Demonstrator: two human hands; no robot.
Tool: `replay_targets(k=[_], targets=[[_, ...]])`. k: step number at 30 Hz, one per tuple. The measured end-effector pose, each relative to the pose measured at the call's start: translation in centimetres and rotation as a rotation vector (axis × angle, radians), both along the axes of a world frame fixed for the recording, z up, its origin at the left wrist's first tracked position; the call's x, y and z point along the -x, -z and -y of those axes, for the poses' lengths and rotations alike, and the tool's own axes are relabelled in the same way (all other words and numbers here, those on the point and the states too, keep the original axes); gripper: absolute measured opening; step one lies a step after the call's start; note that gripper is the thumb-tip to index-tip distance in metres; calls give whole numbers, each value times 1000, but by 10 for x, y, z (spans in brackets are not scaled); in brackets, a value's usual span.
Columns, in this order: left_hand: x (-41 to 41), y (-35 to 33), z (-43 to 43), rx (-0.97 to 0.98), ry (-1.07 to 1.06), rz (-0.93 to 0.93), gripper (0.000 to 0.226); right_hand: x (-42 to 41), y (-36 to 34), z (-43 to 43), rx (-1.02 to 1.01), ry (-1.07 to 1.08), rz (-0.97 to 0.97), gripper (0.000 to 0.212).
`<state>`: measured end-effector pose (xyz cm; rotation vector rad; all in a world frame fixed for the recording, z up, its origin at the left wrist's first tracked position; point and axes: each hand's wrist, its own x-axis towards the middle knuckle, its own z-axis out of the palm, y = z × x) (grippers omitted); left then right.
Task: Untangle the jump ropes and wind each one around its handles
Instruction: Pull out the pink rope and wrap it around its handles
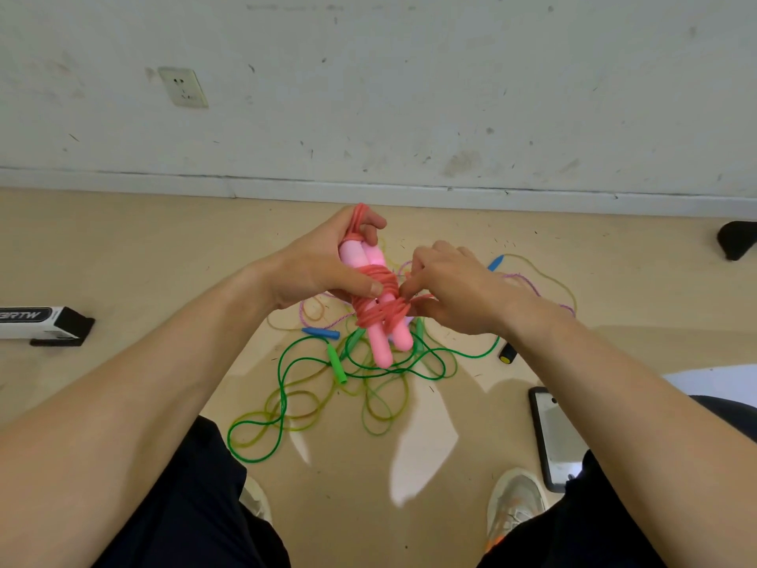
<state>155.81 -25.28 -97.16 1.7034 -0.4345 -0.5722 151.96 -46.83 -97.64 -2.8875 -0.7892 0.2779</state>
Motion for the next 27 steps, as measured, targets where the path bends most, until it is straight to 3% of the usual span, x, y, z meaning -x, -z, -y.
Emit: replay_targets(k=[6, 10, 15, 17, 20, 24, 27], targets=[[9, 2, 7, -128, -14, 283, 85, 4, -1, -5, 13, 72, -34, 26], [10, 6, 9, -157, -17, 358, 84, 0, 15, -5, -50, 106, -101, 22], [9, 6, 8, -146, -50, 386, 85, 0, 29, -6, -610, 209, -169, 43], [7, 5, 7, -132, -77, 380, 85, 4, 33, -10, -905, 386, -317, 48], [7, 5, 8, -134, -93, 394, 84, 4, 31, -16, -1401, 669, -578, 37], [10, 8, 11, -122, -82, 383, 84, 5, 27, -23, -1572, 754, -566, 17], [13, 10, 14, -113, -64, 389, 81, 6, 32, -27, -1501, 782, -447, 29]])
